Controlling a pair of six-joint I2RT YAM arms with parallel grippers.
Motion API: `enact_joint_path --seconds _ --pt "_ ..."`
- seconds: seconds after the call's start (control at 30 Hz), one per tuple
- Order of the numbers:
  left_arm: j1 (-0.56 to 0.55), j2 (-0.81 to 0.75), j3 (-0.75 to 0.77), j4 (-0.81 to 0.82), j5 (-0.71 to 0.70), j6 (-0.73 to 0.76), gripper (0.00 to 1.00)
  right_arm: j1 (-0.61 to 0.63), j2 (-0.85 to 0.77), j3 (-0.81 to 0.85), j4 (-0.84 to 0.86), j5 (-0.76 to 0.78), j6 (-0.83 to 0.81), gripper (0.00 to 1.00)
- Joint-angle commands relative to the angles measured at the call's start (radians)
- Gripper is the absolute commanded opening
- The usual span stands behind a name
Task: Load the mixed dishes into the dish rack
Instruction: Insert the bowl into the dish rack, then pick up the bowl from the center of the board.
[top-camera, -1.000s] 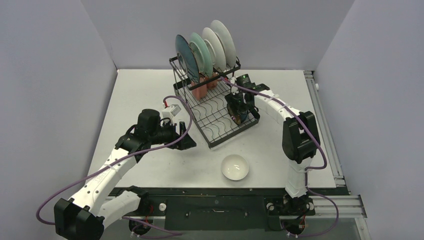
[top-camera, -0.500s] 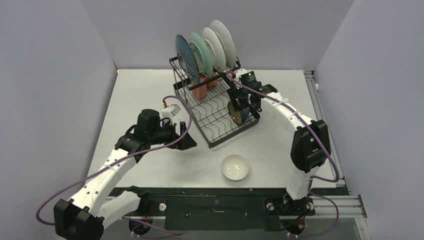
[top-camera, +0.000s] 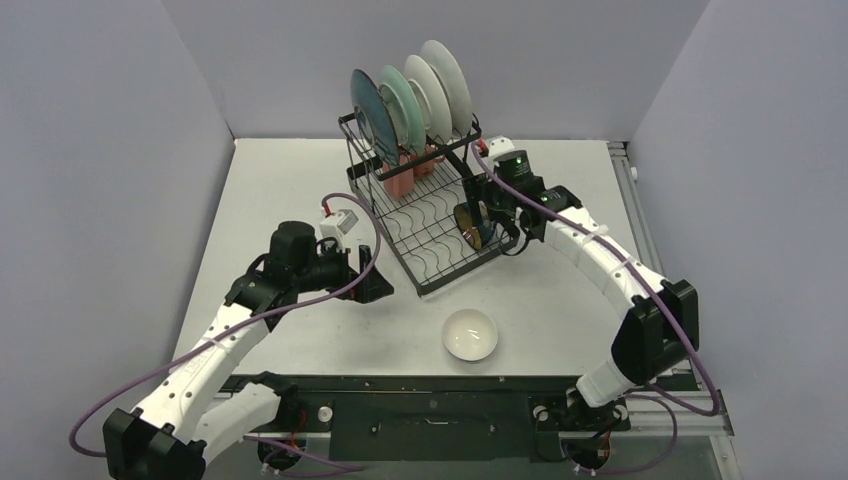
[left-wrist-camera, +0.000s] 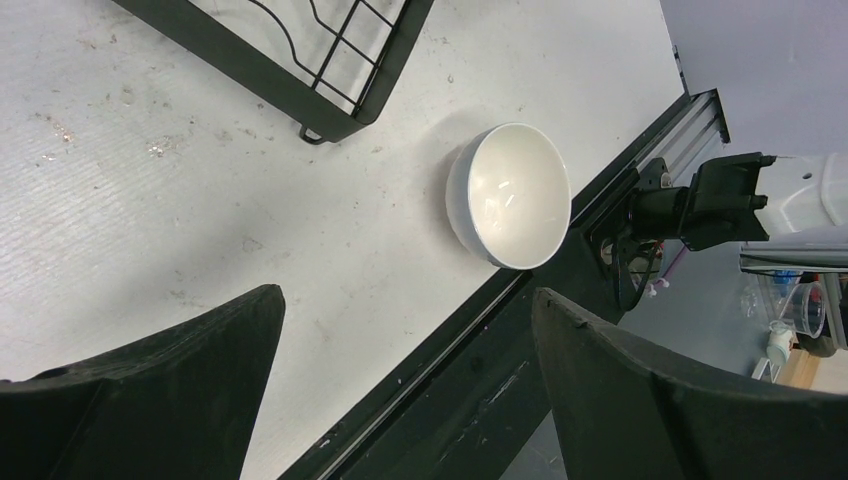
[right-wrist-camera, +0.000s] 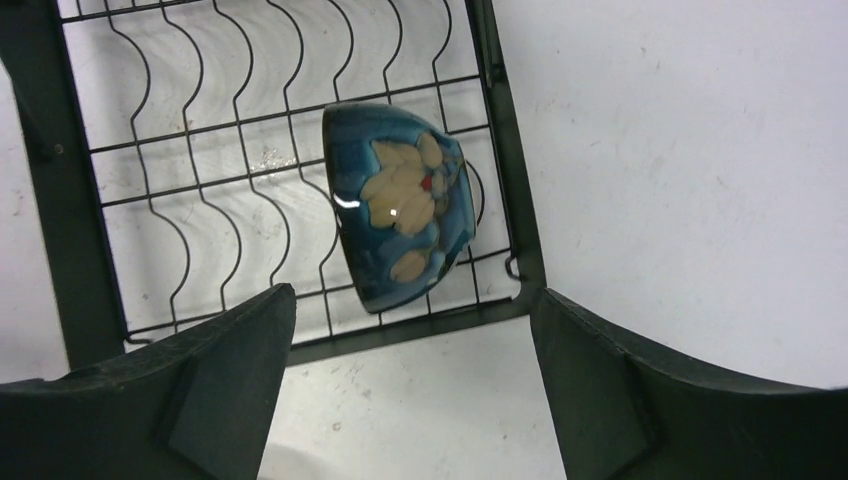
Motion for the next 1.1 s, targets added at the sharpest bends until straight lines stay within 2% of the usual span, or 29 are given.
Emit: enact_joint_path --seconds 0.0,0.17,0.37,0.67,0.77,0.87,1.07 --pt "0.006 -0.031 0.002 0.034 0.005 0.025 0.92 0.007 -0.178 -0.084 0.082 0.012 0.119 0.82" --pt "-0.011 -0.05 0.011 0.023 -0.062 0.016 0.94 0.01 -0.361 -0.222 0.115 0.011 0.212 0.83" --pt "-0.06 -0.079 -0.023 0.043 -0.097 -0.062 0.94 0.01 -0.569 -0.361 0.134 0.009 0.296 0.84" --pt "-0.339 -0.069 -0.019 0.04 -0.327 -0.181 0.94 0.007 -0.803 -0.518 0.139 -0.007 0.386 0.87" --pt "-0.429 -0.053 -0.026 0.043 -0.413 -0.227 0.94 0.007 -0.825 -0.548 0.096 -0.015 0.414 0.97" --pt "-0.487 -0.025 -0.041 0.06 -0.461 -0.268 0.94 0.006 -0.856 -0.594 0.086 -0.032 0.447 1.0" --pt "-0.566 0.066 -0.059 0.128 -0.513 -0.362 0.94 0.005 -0.929 -0.677 0.062 -0.082 0.485 0.98"
